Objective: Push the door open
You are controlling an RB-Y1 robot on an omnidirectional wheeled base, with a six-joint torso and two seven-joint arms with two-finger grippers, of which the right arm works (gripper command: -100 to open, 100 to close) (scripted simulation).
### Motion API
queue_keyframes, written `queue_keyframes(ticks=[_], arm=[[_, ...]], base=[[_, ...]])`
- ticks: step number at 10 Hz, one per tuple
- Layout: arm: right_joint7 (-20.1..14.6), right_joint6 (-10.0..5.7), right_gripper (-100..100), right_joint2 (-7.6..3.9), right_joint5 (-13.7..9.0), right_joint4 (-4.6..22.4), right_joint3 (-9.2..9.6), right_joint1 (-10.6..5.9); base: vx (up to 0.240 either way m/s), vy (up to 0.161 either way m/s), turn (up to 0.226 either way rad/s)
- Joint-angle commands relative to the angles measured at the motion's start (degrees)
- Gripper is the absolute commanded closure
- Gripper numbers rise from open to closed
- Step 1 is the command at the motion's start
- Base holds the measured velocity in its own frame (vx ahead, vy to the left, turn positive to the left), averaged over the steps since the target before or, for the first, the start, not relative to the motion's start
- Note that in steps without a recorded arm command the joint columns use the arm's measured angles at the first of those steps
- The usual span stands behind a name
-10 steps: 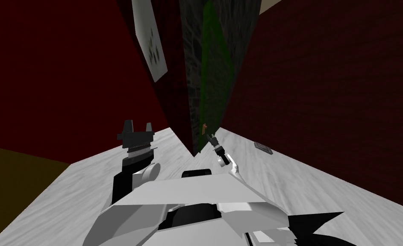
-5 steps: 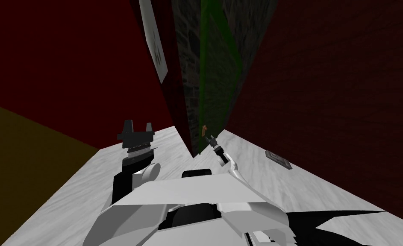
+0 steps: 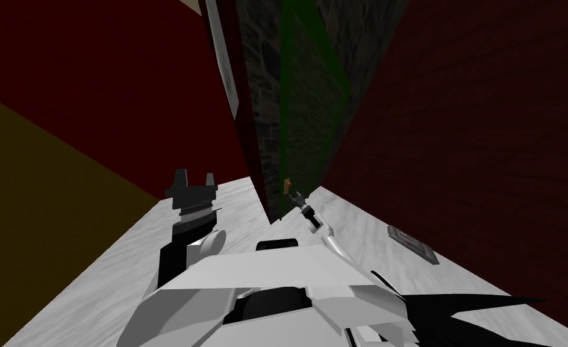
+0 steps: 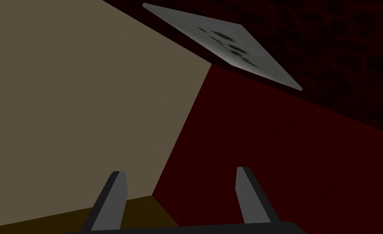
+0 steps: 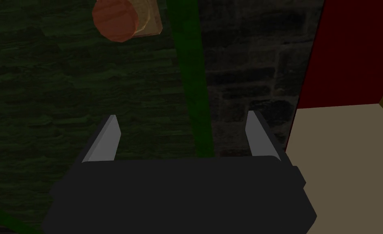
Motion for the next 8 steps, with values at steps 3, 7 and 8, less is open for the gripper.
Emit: queue_keyframes(ticks=[3,7,8], arm=[[2.95,0.74,-100,-1.12,1.33,2.66,1.10,-1.44],[4.39,0.58,-100,-1.16,1.27,5.38,-0.48,-2.56],[4.54,0.47,-100,-1.15,1.05,6.04,-1.33,-2.76]], base=[[0.061,-0.195,0.157],[0.050,-0.109,0.133],[0.062,0.047,0.259]])
